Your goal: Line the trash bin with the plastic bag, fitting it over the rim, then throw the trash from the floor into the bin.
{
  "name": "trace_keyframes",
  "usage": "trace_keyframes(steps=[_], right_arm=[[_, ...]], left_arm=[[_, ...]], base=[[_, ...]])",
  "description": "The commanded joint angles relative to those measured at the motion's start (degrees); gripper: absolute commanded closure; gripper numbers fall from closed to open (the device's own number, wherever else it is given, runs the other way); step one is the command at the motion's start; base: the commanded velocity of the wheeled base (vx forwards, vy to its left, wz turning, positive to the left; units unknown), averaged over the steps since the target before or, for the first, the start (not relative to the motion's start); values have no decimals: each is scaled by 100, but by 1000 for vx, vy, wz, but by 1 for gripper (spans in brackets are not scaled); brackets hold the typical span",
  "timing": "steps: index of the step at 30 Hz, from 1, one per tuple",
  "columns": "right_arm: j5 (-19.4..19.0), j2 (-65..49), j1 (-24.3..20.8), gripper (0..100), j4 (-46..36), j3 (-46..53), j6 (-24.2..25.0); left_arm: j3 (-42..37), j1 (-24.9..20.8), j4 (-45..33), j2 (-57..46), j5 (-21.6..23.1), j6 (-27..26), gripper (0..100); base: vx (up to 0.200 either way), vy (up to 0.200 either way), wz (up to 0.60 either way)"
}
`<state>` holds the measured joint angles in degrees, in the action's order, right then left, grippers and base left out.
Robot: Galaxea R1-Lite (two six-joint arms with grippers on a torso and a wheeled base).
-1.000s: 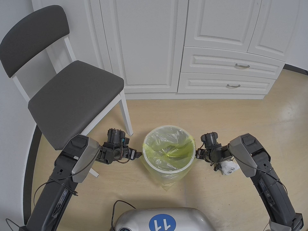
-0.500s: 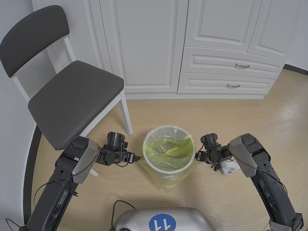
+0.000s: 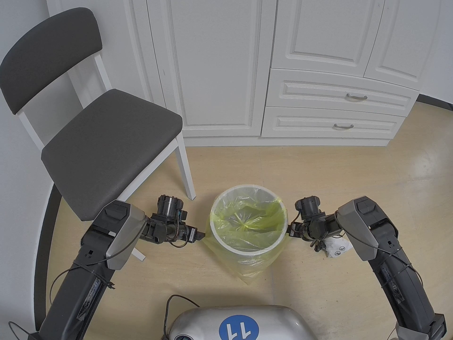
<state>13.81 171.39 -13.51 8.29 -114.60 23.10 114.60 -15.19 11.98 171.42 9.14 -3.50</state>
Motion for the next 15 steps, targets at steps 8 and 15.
trace_keyframes(steps=[8,15], right_arm=[[-1,-132,-3,0,76,1,28],[-291,-879,155,0,94,307,54]], left_arm=[[-1,7,120,-4,-194,-46,0],[-1,121,1342,-39,-290,25,0]], base=[[0,0,0],[0,0,0]])
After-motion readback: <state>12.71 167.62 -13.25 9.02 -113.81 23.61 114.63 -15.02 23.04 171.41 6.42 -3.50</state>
